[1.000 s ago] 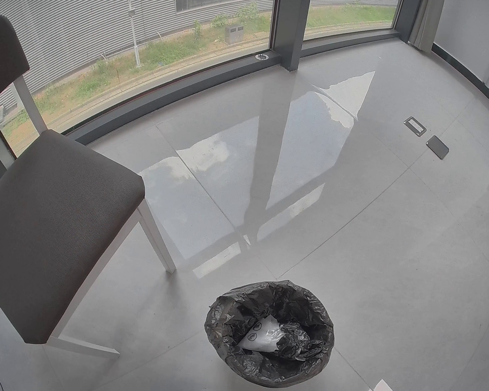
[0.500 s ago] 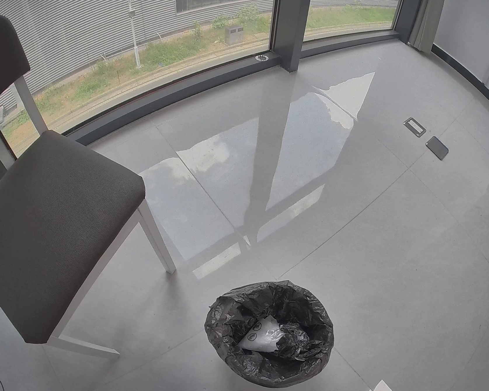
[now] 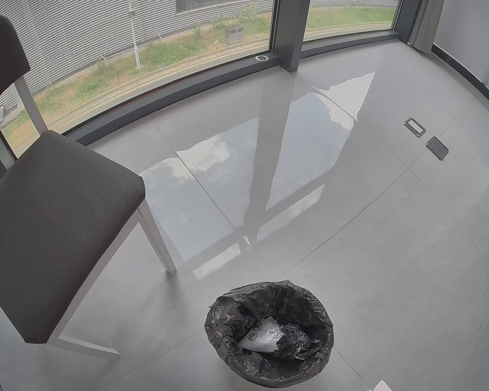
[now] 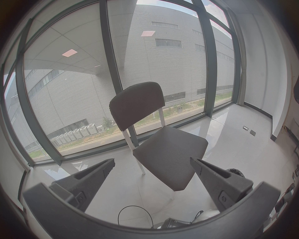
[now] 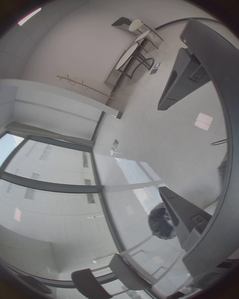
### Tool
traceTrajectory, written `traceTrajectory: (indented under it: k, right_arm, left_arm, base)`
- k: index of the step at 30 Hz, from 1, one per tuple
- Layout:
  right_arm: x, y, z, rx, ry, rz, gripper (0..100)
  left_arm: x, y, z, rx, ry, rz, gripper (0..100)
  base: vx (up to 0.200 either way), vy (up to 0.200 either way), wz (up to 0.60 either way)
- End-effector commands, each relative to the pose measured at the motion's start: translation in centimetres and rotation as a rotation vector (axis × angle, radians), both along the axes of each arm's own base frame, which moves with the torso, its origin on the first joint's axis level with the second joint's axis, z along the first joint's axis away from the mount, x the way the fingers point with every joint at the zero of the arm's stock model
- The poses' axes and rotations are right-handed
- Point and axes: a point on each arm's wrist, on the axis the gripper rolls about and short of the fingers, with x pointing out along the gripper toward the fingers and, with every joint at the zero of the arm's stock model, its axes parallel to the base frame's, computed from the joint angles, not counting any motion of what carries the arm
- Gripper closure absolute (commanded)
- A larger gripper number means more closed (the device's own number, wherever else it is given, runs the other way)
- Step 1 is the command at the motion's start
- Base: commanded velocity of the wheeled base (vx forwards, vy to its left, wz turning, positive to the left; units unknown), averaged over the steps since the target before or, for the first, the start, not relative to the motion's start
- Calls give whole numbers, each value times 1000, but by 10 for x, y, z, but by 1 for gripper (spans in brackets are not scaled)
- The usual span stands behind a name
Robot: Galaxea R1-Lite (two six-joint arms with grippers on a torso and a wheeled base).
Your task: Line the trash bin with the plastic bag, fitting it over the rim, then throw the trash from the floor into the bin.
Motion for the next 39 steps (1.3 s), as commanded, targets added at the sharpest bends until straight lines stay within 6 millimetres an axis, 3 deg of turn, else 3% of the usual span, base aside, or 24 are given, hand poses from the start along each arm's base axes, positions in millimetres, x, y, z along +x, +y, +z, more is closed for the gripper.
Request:
traceTrajectory:
  k: [1, 11, 17, 23, 28, 37, 39]
  right_arm:
    - [55, 2, -58, 11, -180, 72, 0]
    - [57, 7, -63, 48, -141, 311, 0]
    - [57, 8, -66, 28, -110, 335, 0]
    - [57, 8, -66, 31, -109, 329, 0]
    - [57, 8, -66, 34, -111, 327, 0]
    - [57, 8, -66, 34, -111, 333, 0]
    - [57, 8, -66, 28, -110, 335, 0]
  left_arm:
    - [-27, -15, -2, 9, -60, 88, 0]
    - [-55, -44, -18, -1, -69, 66, 0]
    - [-63, -55, -33, -12, -67, -4, 0]
    - [-69, -22, -27, -21, -65, -163, 0]
    - [-72, 7, -39, -24, -73, -257, 0]
    - [-67, 6, -49, -111, -12, -215, 0]
    - [-69, -2, -51, -104, -25, -181, 0]
  base:
    - [0, 0, 0]
    - [0, 0, 0]
    - [0, 0, 0]
    - [0, 0, 0]
    - [0, 0, 0]
    - [0, 0, 0]
    - [0, 0, 0]
